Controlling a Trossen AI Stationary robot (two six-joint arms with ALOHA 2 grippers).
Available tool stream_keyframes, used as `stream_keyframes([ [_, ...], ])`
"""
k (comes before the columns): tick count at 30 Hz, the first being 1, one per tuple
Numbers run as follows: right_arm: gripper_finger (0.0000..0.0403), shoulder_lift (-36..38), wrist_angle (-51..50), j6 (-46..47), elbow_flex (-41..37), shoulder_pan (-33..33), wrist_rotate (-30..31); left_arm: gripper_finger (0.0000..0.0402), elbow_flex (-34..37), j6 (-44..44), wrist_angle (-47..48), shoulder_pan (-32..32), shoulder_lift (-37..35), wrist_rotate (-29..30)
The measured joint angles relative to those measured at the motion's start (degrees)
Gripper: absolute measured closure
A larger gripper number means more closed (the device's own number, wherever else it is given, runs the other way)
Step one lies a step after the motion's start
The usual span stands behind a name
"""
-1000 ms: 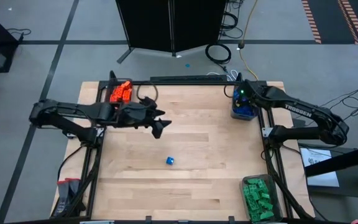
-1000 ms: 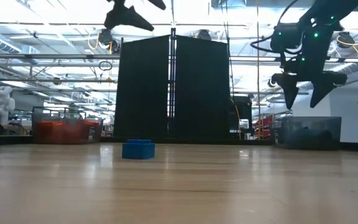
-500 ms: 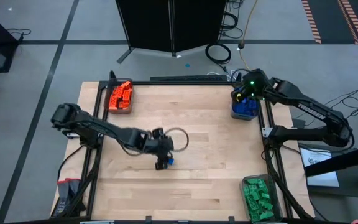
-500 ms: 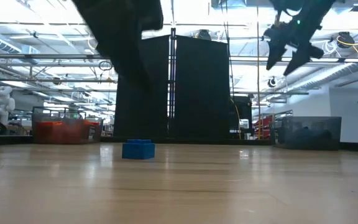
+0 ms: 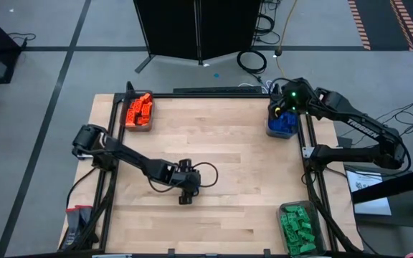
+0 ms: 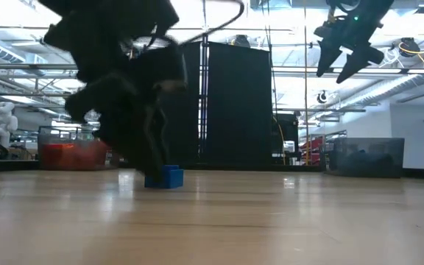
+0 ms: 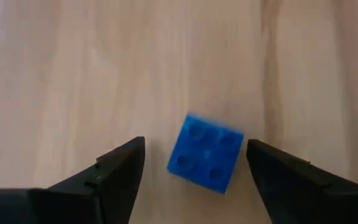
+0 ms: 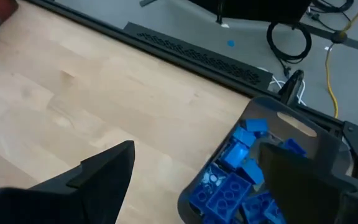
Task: Sort blocks
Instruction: Put the blue game piece into the top right black bin
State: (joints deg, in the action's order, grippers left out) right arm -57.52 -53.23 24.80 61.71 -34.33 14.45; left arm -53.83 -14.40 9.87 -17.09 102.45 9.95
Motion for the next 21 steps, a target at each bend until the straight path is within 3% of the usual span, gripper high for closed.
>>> stream_keyframes([
  [8,0.0067,0.0,-1.9,0.1,0.0,0.0,0.0,0.0133,1.9,0.2,-3.4,0.6,2.8,-3.2],
  [11,0.0067,0.0,-2.2,0.8,0.0,0.0,0.0,0.0174,2.0,0.2,-4.2,0.7,3.0,-3.6],
  [16,0.0067,0.0,-2.2,1.0,0.0,0.5,0.0,0.0276,2.0,-0.8,-4.5,1.1,2.6,-4.0],
  [21,0.0067,0.7,1.9,-1.9,0.0,3.1,-3.5,0.0276,2.2,-5.3,-4.8,1.3,0.9,-4.0],
])
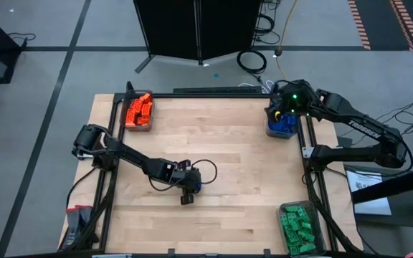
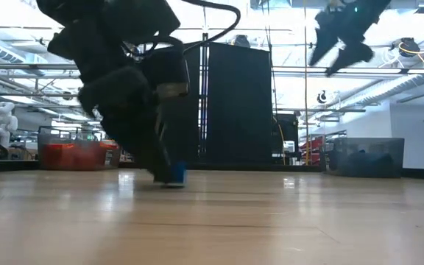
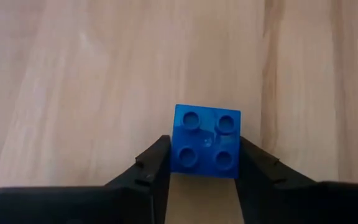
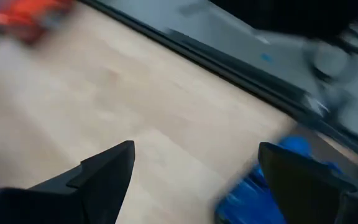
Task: Sort blocks
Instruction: Put the blue game piece into the top right black bin
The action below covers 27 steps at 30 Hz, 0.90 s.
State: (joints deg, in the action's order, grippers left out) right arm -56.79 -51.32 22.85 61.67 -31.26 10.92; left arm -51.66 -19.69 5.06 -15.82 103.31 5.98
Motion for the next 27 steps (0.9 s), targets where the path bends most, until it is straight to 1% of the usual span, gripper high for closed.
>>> stream_keyframes([
  [3,0.0067,1.4,6.3,-4.0,0.0,2.4,-5.6,0.0276,0.2,-2.5,-1.3,0.2,-3.6,0.1],
  [5,0.0067,2.7,11.0,-6.8,0.0,4.3,-10.5,0.0276,-0.1,-4.3,-4.1,0.6,-7.0,0.2],
  [8,0.0067,4.9,18.6,-10.1,0.0,7.8,-17.9,0.0276,-0.1,-7.2,-5.3,1.7,-12.7,0.2],
  [9,0.0067,5.6,21.3,-11.0,0.0,9.3,-19.6,0.0276,-0.4,-8.2,-6.6,2.1,-14.6,0.3],
  [10,0.0067,6.2,24.1,-11.8,0.0,11.0,-20.1,0.0276,-0.9,-8.5,-7.9,2.6,-16.9,0.4],
  [13,0.0071,7.2,32.3,-15.2,0.0,16.6,-20.0,0.0276,-2.4,-9.9,-12.5,3.7,-22.9,0.6],
  [15,0.0076,6.9,36.8,-17.3,0.0,19.9,-18.9,0.0276,-3.2,-10.0,-13.9,4.2,-26.0,0.3],
  [19,0.0089,3.7,41.5,-21.6,0.0,25.6,-15.7,0.0276,-5.8,-11.7,-17.1,5.0,-29.8,-2.3],
  [23,0.01,-2.6,42.7,-26.2,0.5,29.8,-15.0,0.0276,-8.5,-15.4,-16.7,5.4,-30.0,-5.6],
  [25,0.0103,-6.5,41.9,-28.3,2.4,31.6,-14.0,0.0276,-9.3,-17.4,-16.8,5.4,-29.4,-7.3],
  [27,0.0103,-10.1,41.2,-31.2,6.1,33.4,-12.1,0.0276,-9.5,-18.9,-16.9,5.4,-29.3,-7.7],
])
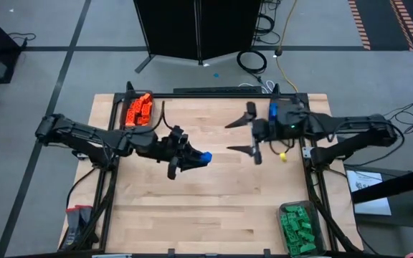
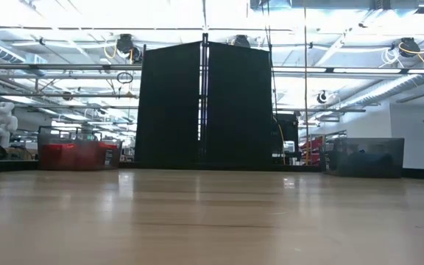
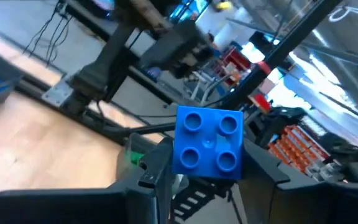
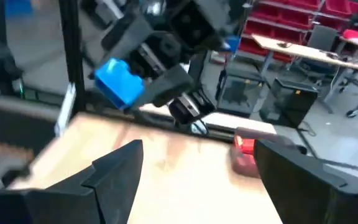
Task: Sort blocks
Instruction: Put the blue game piece into the top right black bin
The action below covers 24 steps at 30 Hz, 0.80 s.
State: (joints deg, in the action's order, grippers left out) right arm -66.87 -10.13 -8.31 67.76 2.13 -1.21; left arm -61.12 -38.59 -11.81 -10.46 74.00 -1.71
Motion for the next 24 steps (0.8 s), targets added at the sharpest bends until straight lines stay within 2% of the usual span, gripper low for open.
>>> stream_keyframes([
  [6,0.0103,-9.7,-13.6,-7.9,14.0,4.5,2.9,0.0276,0.0,-1.6,1.7,0.0,0.1,0.0],
  [12,0.0103,-17.0,-18.4,-12.2,23.1,7.9,2.9,0.0276,0.0,-1.6,1.6,-0.1,0.0,0.0],
  [18,0.0103,-20.5,-17.4,-14.0,26.5,9.7,2.9,0.0276,0.0,-1.6,1.7,-0.1,0.0,-0.1],
  [24,0.0103,-21.8,-15.0,-14.9,26.6,10.4,2.7,0.0276,0.0,-1.6,1.8,-0.1,0.0,-0.7],
])
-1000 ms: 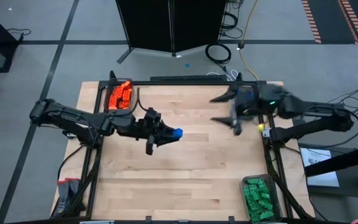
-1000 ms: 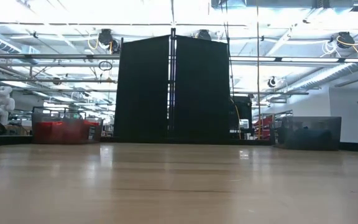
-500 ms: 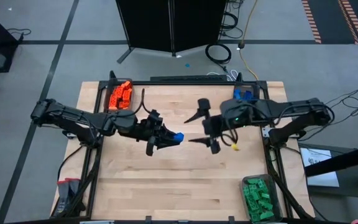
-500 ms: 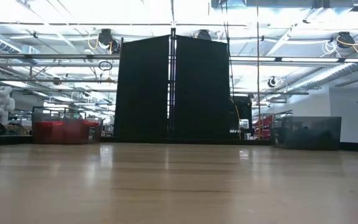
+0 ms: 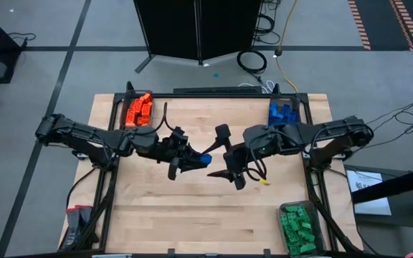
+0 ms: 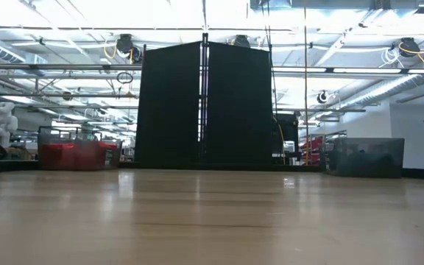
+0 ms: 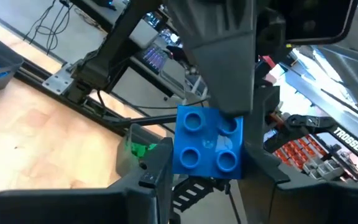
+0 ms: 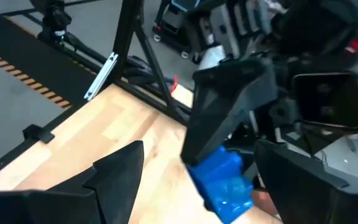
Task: Sort blocks
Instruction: Put the blue game piece into the top right black bin
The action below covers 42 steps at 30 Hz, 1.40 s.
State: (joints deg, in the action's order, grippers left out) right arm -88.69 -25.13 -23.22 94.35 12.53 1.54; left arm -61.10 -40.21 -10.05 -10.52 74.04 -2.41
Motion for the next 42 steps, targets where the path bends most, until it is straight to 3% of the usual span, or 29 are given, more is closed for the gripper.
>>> stream_keyframes([
  [11,0.014,-3.3,1.6,-0.7,0.0,0.0,0.2,0.0276,0.0,0.0,0.0,-0.5,0.0,-1.1],
  [15,0.0188,-4.0,2.3,-1.3,0.0,0.0,0.3,0.0276,0.0,0.0,0.2,-0.5,0.0,-2.0],
  [22,0.032,-3.9,2.2,-5.5,0.0,0.0,0.4,0.0276,0.0,-1.4,0.2,-0.5,0.0,-3.2],
  [28,0.0321,-3.8,2.0,-5.3,0.0,0.0,0.3,0.0273,0.0,-2.1,0.1,-0.5,0.0,-3.4],
  [37,0.0321,-1.4,0.1,-1.9,0.0,-0.3,10.0,0.0129,0.0,2.3,0.4,0.4,-2.0,-2.6],
  [40,0.0321,2.3,-1.2,-0.7,-0.1,-1.3,12.1,0.0107,0.0,3.6,1.8,1.8,-5.2,-3.1],
  [42,0.0321,5.2,-4.0,2.5,0.0,-2.3,18.1,0.0102,-0.1,4.5,4.1,3.1,-7.8,-2.2],
])
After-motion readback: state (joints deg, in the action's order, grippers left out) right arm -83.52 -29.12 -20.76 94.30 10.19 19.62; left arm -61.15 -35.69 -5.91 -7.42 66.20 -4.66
